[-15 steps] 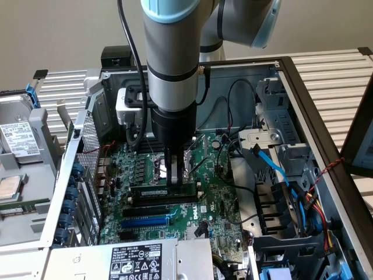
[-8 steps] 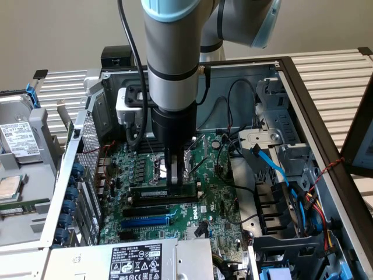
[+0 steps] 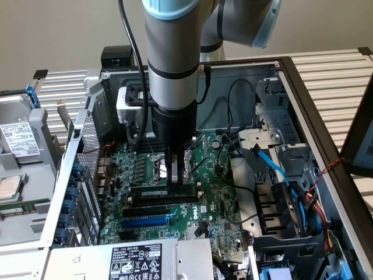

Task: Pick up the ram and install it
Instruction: 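Insert the ram into the slot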

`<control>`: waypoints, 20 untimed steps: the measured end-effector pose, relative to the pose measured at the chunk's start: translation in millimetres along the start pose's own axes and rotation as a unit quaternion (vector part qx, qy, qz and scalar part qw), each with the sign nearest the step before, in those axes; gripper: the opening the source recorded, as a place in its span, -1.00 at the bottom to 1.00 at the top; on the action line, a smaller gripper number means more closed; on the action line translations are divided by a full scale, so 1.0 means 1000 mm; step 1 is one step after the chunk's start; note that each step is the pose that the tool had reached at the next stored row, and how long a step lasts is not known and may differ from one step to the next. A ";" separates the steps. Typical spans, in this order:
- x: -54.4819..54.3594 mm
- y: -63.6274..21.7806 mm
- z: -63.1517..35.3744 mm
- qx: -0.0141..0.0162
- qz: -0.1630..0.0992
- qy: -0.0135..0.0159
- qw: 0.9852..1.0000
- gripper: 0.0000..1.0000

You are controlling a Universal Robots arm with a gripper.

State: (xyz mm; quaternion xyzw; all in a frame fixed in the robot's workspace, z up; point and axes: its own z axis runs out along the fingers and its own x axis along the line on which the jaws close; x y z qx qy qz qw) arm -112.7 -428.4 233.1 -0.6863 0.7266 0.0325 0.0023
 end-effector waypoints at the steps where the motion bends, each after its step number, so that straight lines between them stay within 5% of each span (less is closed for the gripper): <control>1: 0.000 0.0000 0.0000 0.000 0.000 0.000 1.000 -0.76; 20: 0.000 -0.0023 -0.0006 -0.001 0.000 0.000 1.000 -0.76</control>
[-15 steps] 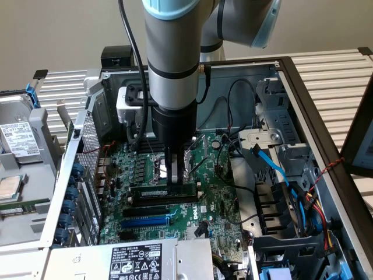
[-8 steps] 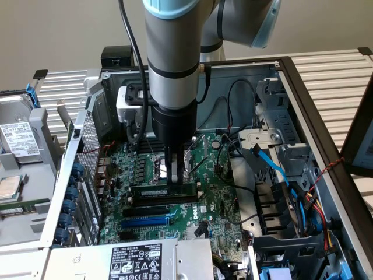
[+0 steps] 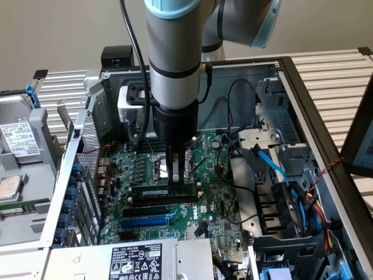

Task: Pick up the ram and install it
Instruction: 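Insert the ram into the slot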

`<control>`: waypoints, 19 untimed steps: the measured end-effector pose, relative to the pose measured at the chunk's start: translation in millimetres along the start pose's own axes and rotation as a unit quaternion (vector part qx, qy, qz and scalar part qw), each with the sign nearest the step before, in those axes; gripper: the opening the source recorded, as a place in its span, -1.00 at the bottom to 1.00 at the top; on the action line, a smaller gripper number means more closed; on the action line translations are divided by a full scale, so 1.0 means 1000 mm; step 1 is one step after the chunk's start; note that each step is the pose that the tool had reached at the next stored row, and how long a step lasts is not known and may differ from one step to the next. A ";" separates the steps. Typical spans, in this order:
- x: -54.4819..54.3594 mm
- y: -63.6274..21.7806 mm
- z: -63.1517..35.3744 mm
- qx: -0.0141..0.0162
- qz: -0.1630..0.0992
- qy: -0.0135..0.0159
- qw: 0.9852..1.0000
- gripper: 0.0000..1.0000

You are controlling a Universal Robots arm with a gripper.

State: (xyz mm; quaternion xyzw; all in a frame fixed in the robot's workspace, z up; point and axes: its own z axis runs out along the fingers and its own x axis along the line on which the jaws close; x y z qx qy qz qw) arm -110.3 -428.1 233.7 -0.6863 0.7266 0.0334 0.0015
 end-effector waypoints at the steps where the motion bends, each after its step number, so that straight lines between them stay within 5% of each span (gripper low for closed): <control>1: 0.000 0.0000 0.0000 0.000 0.000 0.000 1.000 -0.76; 19: -0.001 -0.0001 0.0012 0.000 0.000 0.000 1.000 -0.76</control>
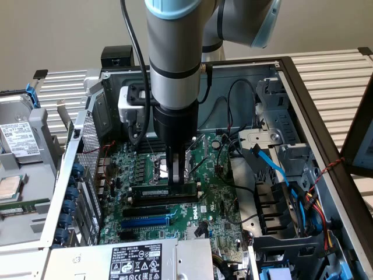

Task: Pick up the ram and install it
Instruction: 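Insert the ram into the slot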

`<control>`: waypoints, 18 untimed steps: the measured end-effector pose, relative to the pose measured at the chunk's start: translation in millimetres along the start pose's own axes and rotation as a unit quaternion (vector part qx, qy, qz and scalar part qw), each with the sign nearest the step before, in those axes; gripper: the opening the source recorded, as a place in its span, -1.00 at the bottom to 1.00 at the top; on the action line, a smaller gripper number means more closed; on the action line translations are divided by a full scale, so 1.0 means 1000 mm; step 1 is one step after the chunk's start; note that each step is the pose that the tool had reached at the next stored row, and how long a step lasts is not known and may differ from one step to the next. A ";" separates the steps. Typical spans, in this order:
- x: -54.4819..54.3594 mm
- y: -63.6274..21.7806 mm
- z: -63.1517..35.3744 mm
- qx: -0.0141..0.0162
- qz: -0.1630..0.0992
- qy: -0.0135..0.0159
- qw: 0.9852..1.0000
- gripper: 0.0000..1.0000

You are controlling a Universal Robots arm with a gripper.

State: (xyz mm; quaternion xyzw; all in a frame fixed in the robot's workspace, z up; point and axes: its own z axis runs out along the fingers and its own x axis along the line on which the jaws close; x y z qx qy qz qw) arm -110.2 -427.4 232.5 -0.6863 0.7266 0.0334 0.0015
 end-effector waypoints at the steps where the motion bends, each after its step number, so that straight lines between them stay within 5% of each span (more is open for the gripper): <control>1: 0.000 0.0000 0.0002 0.000 0.000 0.000 1.000 -0.76; 18: 0.000 0.0000 0.0003 -0.001 -0.005 0.000 1.000 -0.76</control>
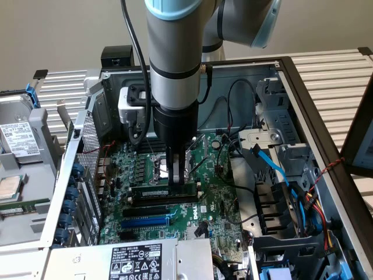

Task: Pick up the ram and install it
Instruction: 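Insert the ram into the slot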

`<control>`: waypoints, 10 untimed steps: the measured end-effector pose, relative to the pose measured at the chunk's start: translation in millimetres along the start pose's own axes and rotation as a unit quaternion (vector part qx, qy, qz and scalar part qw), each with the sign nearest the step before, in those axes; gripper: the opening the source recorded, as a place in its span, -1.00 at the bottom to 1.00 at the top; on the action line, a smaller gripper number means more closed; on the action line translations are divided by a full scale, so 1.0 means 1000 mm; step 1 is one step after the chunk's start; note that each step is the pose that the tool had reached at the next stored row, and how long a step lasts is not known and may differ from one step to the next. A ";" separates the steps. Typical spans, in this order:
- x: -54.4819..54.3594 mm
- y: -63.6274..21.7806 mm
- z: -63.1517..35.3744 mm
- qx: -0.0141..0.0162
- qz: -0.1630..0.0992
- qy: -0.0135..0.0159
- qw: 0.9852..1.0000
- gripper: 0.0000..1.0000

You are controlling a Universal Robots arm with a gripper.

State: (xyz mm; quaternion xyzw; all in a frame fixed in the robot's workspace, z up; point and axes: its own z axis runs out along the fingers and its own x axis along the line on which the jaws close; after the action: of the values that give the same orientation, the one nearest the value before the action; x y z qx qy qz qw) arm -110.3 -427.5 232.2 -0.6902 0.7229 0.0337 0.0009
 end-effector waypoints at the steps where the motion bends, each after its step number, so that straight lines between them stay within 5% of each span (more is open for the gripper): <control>1: 0.000 0.0000 0.0000 0.000 0.000 0.000 1.000 -0.76; 10: 0.000 -0.0001 0.0010 0.001 0.000 0.000 1.000 -0.76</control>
State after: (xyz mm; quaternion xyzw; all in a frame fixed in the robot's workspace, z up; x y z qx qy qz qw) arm -110.2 -427.5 231.2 -0.6904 0.7227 0.0329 0.0017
